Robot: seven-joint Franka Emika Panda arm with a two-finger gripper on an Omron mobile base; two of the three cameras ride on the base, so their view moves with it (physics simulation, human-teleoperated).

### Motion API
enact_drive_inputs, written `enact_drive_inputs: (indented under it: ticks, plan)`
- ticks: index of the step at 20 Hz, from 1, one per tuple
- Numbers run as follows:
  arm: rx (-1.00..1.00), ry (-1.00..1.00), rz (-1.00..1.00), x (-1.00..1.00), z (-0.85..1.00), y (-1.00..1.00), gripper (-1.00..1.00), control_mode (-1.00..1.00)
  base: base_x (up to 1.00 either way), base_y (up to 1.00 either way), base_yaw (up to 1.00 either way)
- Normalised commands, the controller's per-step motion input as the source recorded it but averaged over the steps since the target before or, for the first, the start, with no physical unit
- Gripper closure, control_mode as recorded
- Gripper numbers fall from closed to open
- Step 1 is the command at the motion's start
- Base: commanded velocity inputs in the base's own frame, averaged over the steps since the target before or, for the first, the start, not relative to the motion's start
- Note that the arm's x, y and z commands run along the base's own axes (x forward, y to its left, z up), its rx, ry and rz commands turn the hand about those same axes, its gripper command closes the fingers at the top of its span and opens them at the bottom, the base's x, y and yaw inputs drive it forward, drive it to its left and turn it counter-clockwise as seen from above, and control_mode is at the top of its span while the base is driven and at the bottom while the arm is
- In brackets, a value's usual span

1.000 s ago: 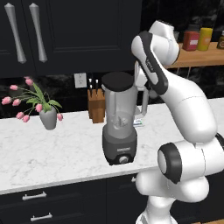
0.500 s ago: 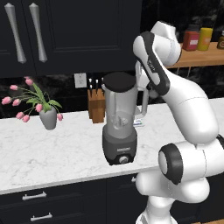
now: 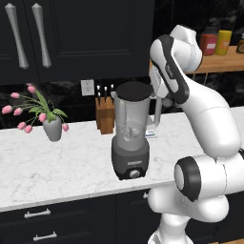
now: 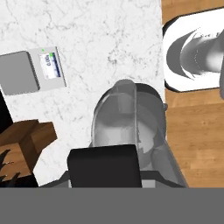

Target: Close the lid blender by securely placing the lid on top.

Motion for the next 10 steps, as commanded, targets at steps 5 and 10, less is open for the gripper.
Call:
enact_drive_inputs:
  ticks: [5,10]
  plan:
    - [0.0,0.0,0.07,0.0,-0.12,0.31,1.0,-1.0,0.0,0.0,0.0]
    - [0.0,0.0,0.04,-0.07,-0.1,0.29,-1.0,-1.0,0.0,0.0,0.0]
